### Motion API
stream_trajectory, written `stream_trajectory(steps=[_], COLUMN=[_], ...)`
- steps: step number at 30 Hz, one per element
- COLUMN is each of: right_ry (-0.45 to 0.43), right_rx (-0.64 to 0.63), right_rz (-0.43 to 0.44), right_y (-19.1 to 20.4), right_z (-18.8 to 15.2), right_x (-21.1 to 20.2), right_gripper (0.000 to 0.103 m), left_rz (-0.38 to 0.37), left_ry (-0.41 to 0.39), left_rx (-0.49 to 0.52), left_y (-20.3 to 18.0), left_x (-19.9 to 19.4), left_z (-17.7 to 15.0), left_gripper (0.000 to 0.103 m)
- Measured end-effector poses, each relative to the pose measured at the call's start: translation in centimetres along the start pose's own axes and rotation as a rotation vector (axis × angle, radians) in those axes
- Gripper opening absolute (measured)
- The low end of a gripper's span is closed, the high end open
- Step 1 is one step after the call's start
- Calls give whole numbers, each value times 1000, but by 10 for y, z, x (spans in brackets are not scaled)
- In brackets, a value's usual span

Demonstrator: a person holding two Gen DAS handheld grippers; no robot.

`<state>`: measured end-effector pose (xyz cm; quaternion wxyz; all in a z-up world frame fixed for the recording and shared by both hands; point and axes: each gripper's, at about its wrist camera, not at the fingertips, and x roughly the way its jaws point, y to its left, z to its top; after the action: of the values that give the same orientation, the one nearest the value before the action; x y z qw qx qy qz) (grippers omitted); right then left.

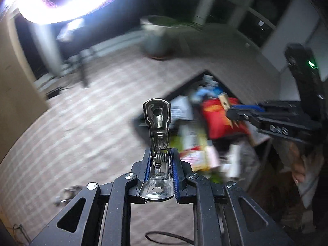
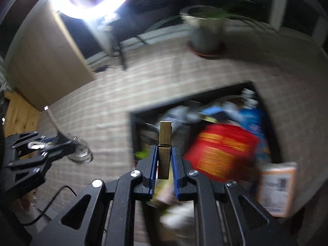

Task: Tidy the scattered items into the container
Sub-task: 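Carry the metal clip and clothespin in both grippers over the tray, then open both grippers to drop the clip and clothespin into the tray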

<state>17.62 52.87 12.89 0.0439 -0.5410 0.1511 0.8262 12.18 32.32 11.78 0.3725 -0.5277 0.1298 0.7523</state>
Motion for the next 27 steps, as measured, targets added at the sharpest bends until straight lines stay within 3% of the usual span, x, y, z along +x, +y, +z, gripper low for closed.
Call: stream_trajectory(steps=[7,16,18,19,20,22,27], right_ry=[26,42,49,50,48,38,20], right_rx=[66,63,51,50,50,50,44], right_rz=[-49,-34,-31,-36,-35,-32,-18], right_y=[-95,-140,-143,-145,-146,-149,-151], right_z=[-15,-21,-20,-19,-19,-19,-16], right_x=[-14,-21,-21,-22,-23,-26,-31], right_gripper=[14,14,16,20,26,31,32], left_rz=[-42,-78,-70,-64,-55,-40,-1], left_ry=[54,88,99,103,99,86,54], left_rx=[100,142,146,142,134,133,99], left_y=[-97,-175,-183,-185,-186,-187,-175], left_x=[38,87,94,95,95,93,86], left_z=[26,67,72,74,75,77,77], left_gripper=[16,17,24,42,52,52,50])
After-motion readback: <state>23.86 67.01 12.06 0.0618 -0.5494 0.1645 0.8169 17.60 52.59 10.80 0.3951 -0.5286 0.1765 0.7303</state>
